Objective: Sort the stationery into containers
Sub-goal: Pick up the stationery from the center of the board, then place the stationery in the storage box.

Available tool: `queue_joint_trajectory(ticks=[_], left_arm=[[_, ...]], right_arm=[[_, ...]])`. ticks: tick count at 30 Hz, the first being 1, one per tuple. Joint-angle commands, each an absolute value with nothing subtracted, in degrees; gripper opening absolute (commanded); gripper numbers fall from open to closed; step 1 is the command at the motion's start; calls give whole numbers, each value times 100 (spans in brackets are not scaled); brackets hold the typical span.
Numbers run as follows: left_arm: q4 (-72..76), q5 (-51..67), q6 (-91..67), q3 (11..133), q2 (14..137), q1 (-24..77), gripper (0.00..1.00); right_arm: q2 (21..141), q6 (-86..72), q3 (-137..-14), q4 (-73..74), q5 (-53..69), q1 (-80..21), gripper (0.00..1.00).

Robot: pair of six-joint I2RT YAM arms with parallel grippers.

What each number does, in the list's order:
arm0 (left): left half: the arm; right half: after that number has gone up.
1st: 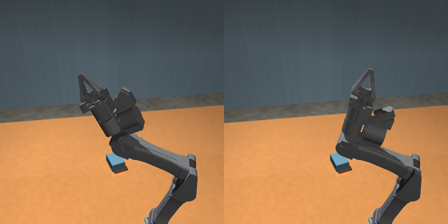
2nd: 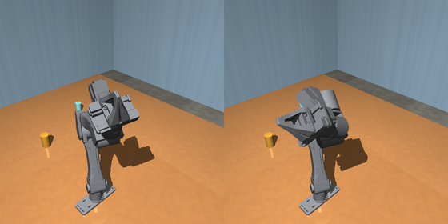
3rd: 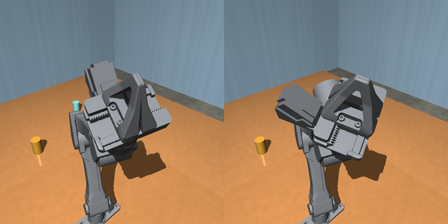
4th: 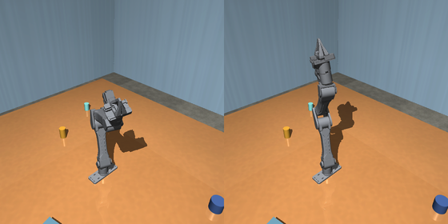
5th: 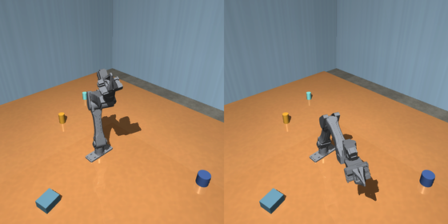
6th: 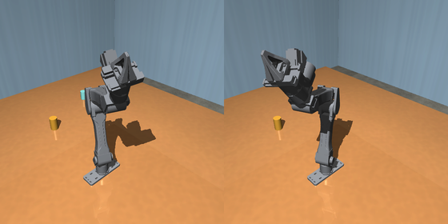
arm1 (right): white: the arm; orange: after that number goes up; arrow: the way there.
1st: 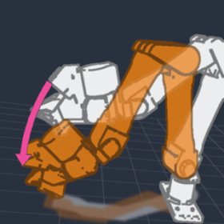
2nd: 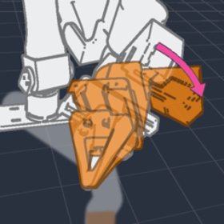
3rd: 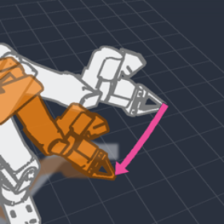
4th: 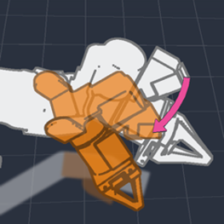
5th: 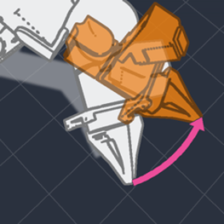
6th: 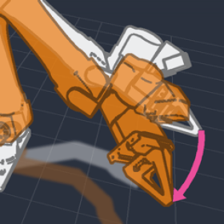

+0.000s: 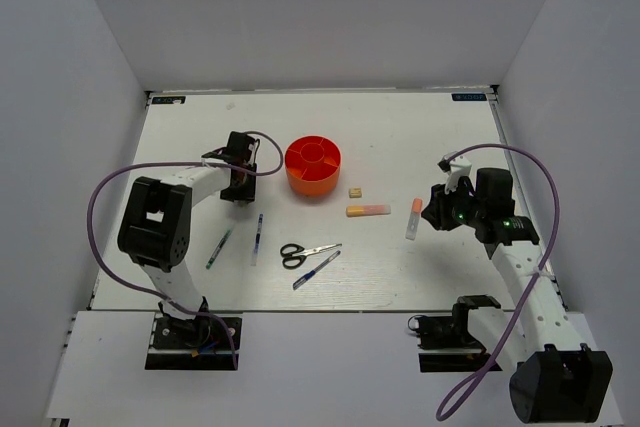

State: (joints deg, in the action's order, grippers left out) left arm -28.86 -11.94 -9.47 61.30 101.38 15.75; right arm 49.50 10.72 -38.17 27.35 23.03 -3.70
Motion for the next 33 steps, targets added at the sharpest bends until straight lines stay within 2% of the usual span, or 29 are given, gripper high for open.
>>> queue_joint_trajectory(ticks=[1, 4, 6, 7, 8, 10, 11, 13, 14, 16, 17, 20, 24, 33], left_arm=[[-2698, -1266, -958, 6214, 10230, 1564, 52], [-2637, -1283, -976, 6170, 10318, 1556, 50], [-2619, -1292, -967, 6152, 10345, 1556, 43], [-2645, -1301, -975, 6170, 10336, 1556, 36], [-2663, -1283, -976, 6179, 10292, 1564, 21], [-2689, -1126, -1002, 6196, 10135, 1556, 11], [-2689, -1073, -1054, 6205, 9934, 1582, 5], [-2768, -924, -1159, 6231, 9531, 1661, 4], [-2786, -758, -1221, 6231, 9406, 1696, 4], [-2803, -537, -1379, 6240, 8942, 1792, 3], [-2786, -449, -1476, 6232, 8843, 1819, 3], [-2690, -107, -1713, 6240, 8404, 1942, 3], [-2646, 499, -2239, 6581, 8332, 1995, 3], [-2400, 677, -3067, 7417, 9069, 2232, 3]], right_arm=[[4966, 1063, -4096, 2795, 2241, -396, 33], [4975, 1046, -4087, 2804, 2206, -413, 33], [4983, 1046, -4096, 2804, 2206, -422, 33], [4966, 1046, -4096, 2804, 2197, -422, 33], [4948, 1046, -4096, 2804, 2189, -413, 33], [4966, 1046, -4087, 2804, 2171, -414, 33], [4966, 1055, -4070, 2778, 2171, -413, 38], [4975, 1046, -4069, 2786, 2180, -422, 53], [4975, 1028, -4069, 2804, 2188, -404, 56], [4983, 1020, -4078, 2795, 2188, -422, 51], [4983, 1002, -4087, 2760, 2180, -431, 42], [4975, 967, -4052, 2751, 2188, -422, 26], [4983, 958, -4060, 2733, 2197, -431, 26], [4957, 940, -4043, 2725, 2074, -422, 26]])
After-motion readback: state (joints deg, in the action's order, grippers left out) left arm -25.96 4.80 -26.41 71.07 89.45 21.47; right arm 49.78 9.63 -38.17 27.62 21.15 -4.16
